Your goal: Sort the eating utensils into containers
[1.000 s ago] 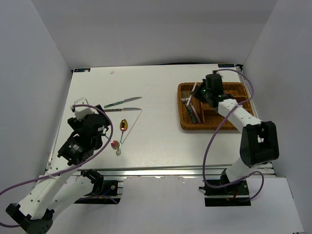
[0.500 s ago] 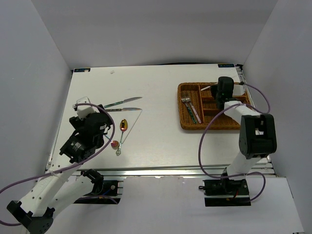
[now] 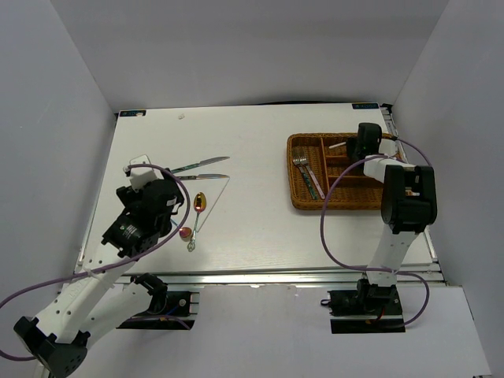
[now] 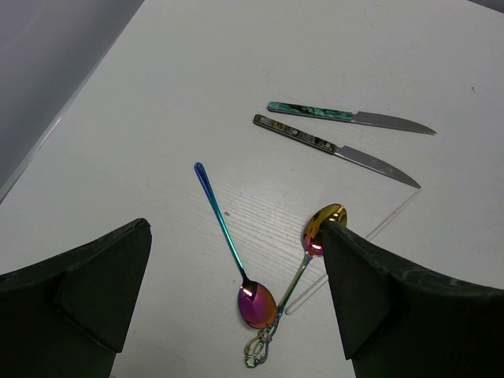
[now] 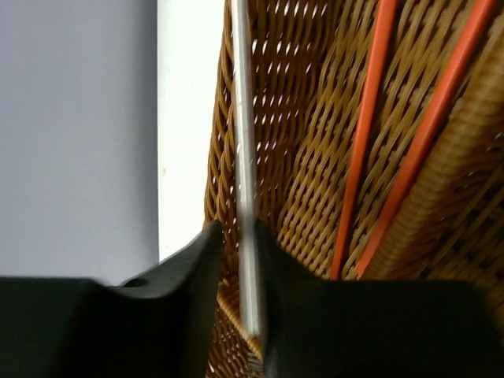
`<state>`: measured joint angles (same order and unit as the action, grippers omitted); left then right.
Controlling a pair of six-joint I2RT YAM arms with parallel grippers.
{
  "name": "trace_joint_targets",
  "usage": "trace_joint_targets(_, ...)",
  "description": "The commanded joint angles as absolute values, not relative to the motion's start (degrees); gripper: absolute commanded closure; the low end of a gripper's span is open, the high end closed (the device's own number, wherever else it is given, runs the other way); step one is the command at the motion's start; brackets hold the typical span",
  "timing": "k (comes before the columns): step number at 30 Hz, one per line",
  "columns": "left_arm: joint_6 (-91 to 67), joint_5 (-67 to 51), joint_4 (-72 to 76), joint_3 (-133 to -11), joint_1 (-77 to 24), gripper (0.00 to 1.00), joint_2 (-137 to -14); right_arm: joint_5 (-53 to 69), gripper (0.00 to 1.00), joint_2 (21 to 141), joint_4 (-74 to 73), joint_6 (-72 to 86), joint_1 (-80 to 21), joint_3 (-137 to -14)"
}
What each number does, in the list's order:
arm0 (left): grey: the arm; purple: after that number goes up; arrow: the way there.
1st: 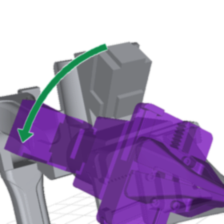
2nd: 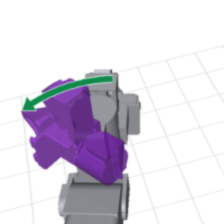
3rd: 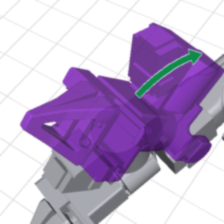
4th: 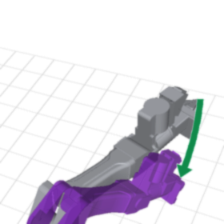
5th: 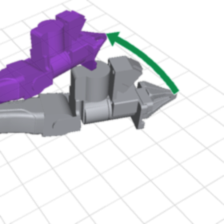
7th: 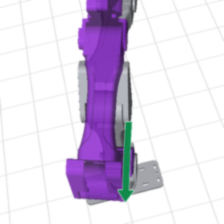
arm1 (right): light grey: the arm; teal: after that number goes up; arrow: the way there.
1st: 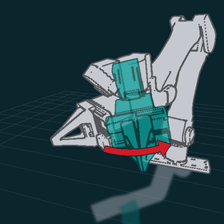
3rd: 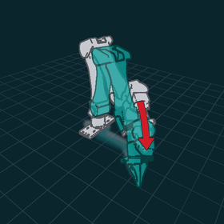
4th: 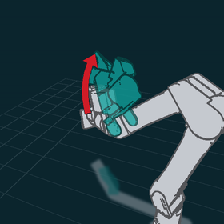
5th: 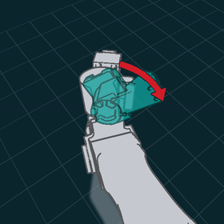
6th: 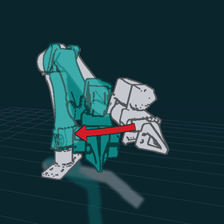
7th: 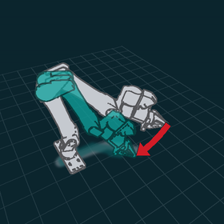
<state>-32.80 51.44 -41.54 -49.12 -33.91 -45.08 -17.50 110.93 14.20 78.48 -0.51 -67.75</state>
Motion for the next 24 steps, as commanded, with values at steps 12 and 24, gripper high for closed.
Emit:
trace_joint_targets(12, -27.1, 36.8, -33.6, -47.0, -33.7, 0.02, -50.1, -14.4, 0.53, 102.8, 14.5, 72.0, -0.6, -69.3)
trace_joint_targets(24, -22.6, 16.5, -30.9, -63.0, -33.7, 0.06, -84.7, 10.9, 0.40, 89.7, -11.6, 30.2, -7.6, -78.1)
